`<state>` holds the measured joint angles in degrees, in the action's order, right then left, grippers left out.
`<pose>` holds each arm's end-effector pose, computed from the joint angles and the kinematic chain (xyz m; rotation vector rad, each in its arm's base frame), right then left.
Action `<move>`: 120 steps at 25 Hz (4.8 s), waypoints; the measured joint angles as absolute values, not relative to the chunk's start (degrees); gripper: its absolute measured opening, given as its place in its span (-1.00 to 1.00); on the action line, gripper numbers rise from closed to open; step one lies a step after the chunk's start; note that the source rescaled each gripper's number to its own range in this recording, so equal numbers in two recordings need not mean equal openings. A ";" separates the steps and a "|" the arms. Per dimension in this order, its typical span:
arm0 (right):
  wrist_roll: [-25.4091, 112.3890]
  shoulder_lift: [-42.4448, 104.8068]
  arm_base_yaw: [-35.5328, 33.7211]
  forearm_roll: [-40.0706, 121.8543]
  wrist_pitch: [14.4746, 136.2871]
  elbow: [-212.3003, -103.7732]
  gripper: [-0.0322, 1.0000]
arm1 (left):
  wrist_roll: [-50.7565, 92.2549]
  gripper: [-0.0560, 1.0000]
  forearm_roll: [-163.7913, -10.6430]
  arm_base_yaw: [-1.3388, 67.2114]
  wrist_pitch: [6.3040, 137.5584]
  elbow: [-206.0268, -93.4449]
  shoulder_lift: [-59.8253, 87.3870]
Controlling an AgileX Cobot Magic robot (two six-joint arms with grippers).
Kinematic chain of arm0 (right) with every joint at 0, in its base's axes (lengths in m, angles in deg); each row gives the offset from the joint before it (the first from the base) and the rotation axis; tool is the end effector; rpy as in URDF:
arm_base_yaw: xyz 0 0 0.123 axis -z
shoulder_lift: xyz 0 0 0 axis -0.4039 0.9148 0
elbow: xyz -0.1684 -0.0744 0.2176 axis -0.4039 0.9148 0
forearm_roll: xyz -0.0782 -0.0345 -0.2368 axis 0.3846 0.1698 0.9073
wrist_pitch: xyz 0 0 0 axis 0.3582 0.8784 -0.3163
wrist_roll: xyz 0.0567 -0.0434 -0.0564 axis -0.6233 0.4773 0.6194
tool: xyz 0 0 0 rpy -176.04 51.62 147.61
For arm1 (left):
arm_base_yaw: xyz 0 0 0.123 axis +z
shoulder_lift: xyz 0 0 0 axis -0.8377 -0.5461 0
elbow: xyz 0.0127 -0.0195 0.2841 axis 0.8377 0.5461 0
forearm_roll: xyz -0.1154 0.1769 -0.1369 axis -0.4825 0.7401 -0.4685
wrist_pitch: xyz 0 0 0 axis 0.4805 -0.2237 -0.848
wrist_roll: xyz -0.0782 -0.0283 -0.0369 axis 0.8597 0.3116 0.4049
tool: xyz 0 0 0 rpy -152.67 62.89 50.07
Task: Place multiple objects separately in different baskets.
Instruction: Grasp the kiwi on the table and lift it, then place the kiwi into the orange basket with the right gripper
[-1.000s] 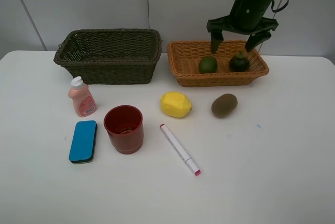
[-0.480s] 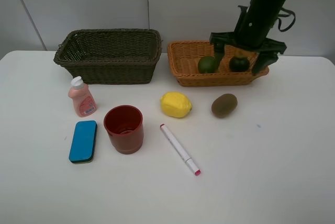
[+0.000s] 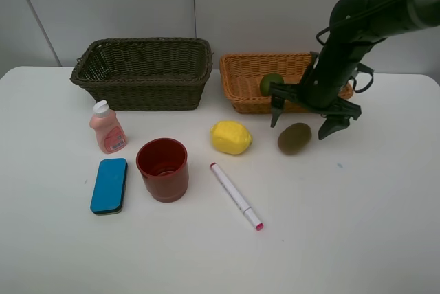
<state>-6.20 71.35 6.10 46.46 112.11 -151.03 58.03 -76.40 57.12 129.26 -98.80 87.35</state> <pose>0.3603 0.1179 0.1507 0.2776 2.9936 0.1325 -0.0065 -0.0038 0.2766 -0.0590 2.0436 -0.0887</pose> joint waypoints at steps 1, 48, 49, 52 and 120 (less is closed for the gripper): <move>-6.20 71.58 5.93 46.41 111.94 -151.04 1.00 | 58.03 1.00 -76.40 57.12 129.26 -98.80 87.35; -6.27 75.21 5.82 47.72 115.32 -153.37 0.26 | 58.03 1.00 -76.40 57.12 129.26 -98.80 87.35; -6.27 74.69 5.82 47.84 116.34 -153.78 0.26 | 58.03 1.00 -76.40 57.12 129.26 -98.80 87.35; -6.27 73.02 5.82 48.79 119.67 -155.55 0.26 | 58.03 1.00 -76.40 57.12 129.26 -98.80 87.35; 2.18 83.50 9.16 65.68 99.60 -175.46 0.41 | 58.03 1.00 -76.45 57.12 129.26 -98.80 87.35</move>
